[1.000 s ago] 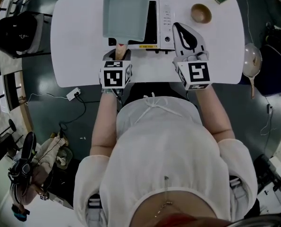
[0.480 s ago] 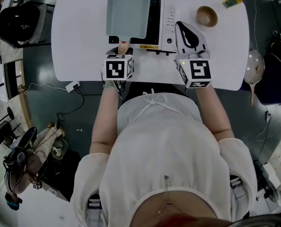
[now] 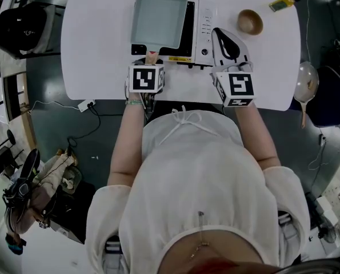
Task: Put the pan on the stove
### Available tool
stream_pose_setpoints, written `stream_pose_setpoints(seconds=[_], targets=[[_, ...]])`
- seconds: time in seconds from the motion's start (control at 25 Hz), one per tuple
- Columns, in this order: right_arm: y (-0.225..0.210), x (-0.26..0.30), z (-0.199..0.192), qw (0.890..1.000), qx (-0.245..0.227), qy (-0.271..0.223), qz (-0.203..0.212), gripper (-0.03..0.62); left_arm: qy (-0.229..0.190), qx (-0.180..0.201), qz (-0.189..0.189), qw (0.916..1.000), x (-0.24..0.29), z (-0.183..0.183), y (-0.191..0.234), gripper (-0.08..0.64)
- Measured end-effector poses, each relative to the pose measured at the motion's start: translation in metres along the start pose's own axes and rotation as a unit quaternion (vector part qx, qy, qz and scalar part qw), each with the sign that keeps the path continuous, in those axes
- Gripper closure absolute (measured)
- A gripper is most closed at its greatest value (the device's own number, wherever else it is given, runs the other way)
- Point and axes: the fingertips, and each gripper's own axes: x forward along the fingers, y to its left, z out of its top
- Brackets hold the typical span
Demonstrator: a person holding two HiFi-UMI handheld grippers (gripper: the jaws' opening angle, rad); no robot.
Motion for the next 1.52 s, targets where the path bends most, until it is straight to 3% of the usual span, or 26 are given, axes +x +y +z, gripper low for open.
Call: stream_pose_setpoints(seconds=[0.36,0.56,0.72,0.88,1.08,1.2,1.36,1.48,1.52], targets=[[-0.001,-0.002,-0.007,1.000,0.010,0.014,-0.015,0.584,-0.004,-0.071,-0.057,0.9958,0.003,0.014,-0.009,0.411],[-0.005,-0.001,-0.004,1.000,0.010,0.016,-0.024,0.584,0.001,-0.116,-0.132,0.9844,0.007,0.020,-0.024,0.261],[-0.005,-0.002,-0.003,0.999,0.009,0.016,-0.028,0.585,-0.008,-0.130,-0.142,0.9813,0.001,0.024,-0.026,0.225],[0.000,-0.003,0.001,0.999,0.006,0.014,-0.031,0.584,-0.044,-0.102,-0.113,0.9873,-0.016,0.033,-0.018,0.218],[0.009,-0.002,0.009,0.999,0.001,0.005,-0.034,0.584,-0.091,-0.094,-0.126,0.9834,-0.043,0.045,-0.014,0.218],[0.012,-0.004,0.015,0.999,-0.002,-0.001,-0.038,0.584,-0.133,-0.047,-0.121,0.9826,-0.067,0.059,-0.016,0.228],[0.019,-0.008,0.023,0.999,-0.009,-0.012,-0.043,0.584,-0.194,0.015,-0.077,0.9780,-0.092,0.077,-0.012,0.417],[0.021,-0.014,0.035,0.998,-0.015,-0.031,-0.051,0.584,-0.248,0.051,-0.064,0.9651,-0.117,0.094,-0.013,0.532],[0.021,-0.016,0.041,0.998,-0.015,-0.040,-0.054,0.584,-0.268,0.062,-0.070,0.9590,-0.126,0.100,-0.014,0.534]])
